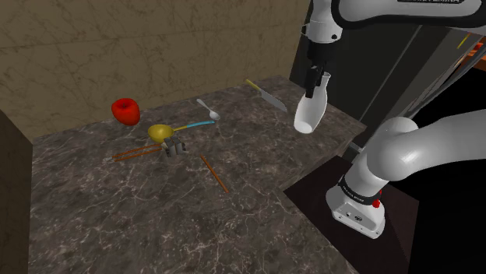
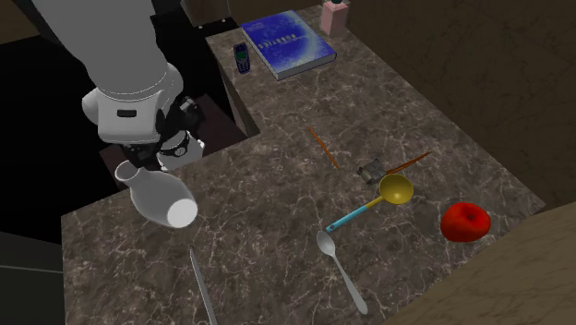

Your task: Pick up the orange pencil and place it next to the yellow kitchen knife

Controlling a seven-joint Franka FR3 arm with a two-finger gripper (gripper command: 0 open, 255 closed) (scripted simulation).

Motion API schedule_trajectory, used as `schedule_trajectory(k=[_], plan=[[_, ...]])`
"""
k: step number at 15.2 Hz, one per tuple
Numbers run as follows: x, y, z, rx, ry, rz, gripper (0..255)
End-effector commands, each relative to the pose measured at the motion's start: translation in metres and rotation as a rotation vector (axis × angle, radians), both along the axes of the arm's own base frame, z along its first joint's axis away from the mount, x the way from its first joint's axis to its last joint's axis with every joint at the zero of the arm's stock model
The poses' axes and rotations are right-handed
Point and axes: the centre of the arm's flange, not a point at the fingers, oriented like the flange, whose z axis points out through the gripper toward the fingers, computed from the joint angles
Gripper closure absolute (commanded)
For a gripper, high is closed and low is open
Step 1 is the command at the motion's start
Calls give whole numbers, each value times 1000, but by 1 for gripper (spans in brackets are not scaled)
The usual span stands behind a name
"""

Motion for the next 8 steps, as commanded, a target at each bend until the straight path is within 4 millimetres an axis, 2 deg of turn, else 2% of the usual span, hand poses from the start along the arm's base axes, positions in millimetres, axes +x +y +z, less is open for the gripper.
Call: schedule_trajectory(k=[1, 8], plan=[[0, 0, 0, 0, 0, 0, 0], [2, 92, -30, -40, -26, -82, 0]])
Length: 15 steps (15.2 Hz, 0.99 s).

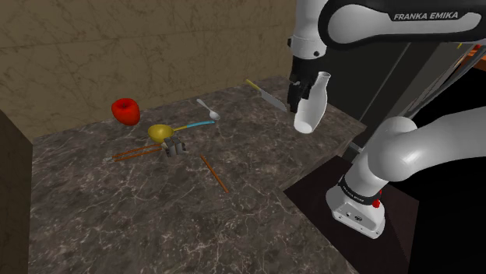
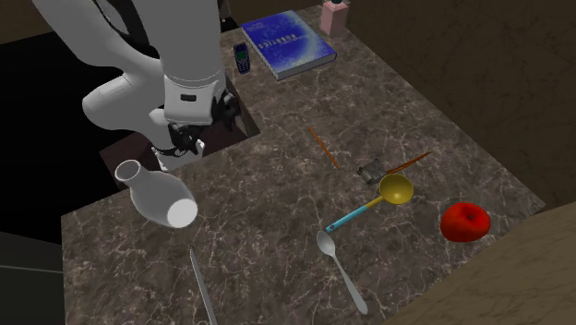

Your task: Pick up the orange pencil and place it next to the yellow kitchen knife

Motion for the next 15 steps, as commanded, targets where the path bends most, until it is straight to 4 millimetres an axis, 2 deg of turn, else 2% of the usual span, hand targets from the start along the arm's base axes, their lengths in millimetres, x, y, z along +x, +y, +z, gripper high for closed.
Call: schedule_trajectory(k=[1, 8, 15], plan=[[1, 27, -8, -11, -8, -26, 0], [13, 116, -43, -51, -35, -109, 0], [32, 203, -80, -91, -61, -191, 0]])
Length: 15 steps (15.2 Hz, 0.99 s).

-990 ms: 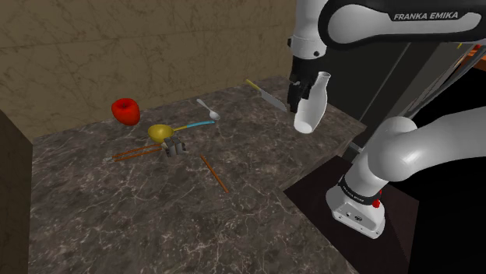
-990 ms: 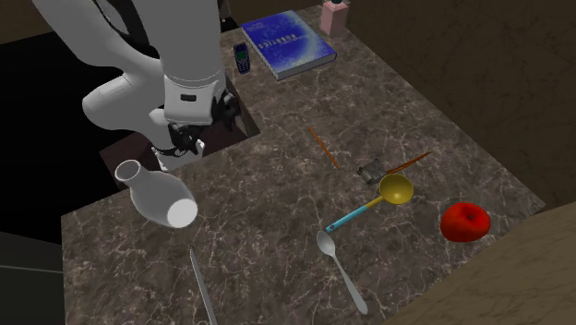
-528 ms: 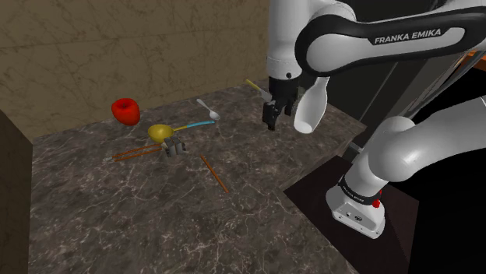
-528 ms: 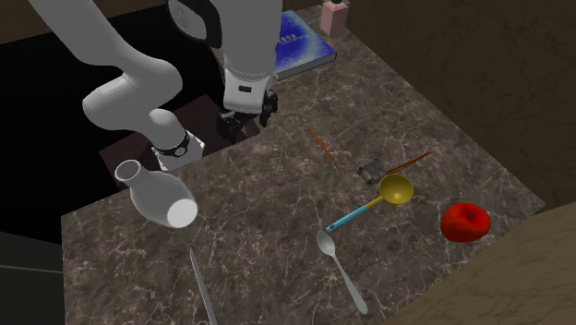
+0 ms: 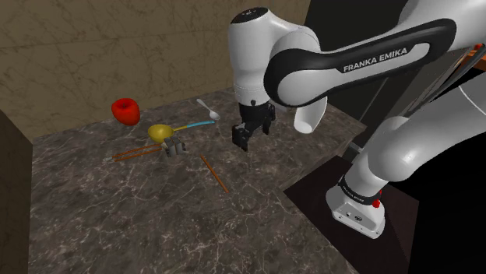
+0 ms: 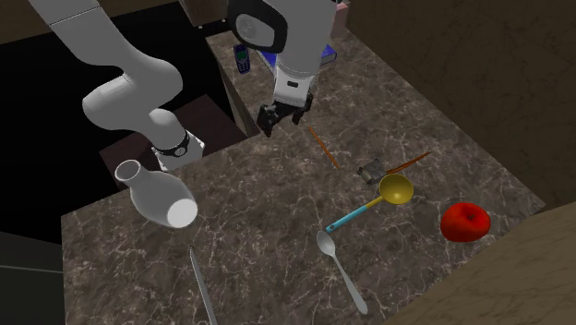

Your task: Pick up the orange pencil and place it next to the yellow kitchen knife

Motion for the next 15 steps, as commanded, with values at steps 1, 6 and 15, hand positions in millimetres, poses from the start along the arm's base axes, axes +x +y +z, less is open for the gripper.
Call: schedule_trajectory(k=[1, 6, 15], plan=[[7, 29, -12, -9, -8, -26, 0], [27, 89, -41, -38, -27, -85, 0], [45, 133, -87, -62, -43, -135, 0]])
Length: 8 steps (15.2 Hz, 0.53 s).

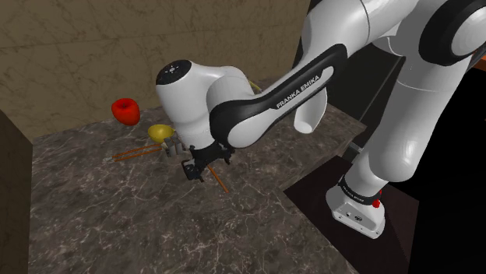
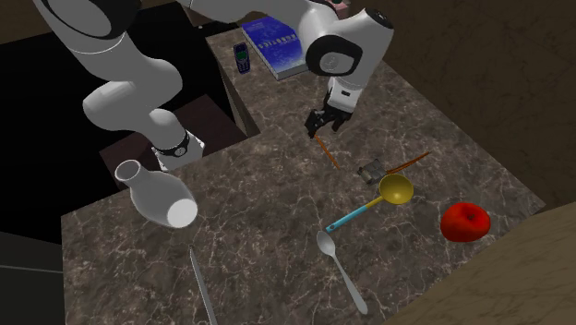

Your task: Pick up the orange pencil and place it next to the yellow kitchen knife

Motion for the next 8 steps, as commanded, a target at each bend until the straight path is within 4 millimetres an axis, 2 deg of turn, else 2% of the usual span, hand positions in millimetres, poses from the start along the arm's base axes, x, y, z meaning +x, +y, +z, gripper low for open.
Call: schedule_trajectory(k=[1, 3, 8], plan=[[-1, -1, -11, 0, 0, 0, 0], [-2, -4, -24, 0, 0, 0, 0], [-2, -4, -24, 0, 0, 0, 0]])
